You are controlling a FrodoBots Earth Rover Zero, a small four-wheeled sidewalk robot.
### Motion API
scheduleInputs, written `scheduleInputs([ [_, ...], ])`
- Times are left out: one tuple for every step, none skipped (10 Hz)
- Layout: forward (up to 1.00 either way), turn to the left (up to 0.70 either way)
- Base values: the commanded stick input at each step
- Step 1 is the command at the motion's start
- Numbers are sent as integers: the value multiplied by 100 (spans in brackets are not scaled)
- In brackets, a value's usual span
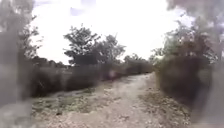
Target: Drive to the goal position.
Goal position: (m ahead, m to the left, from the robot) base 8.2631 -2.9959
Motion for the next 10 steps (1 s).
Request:
scheduleInputs([
  [100, -2],
  [100, -5],
  [100, -27],
  [100, -40],
  [100, -40],
  [100, -40],
  [100, -27],
  [100, 0],
  [100, 0],
  [100, 0],
])
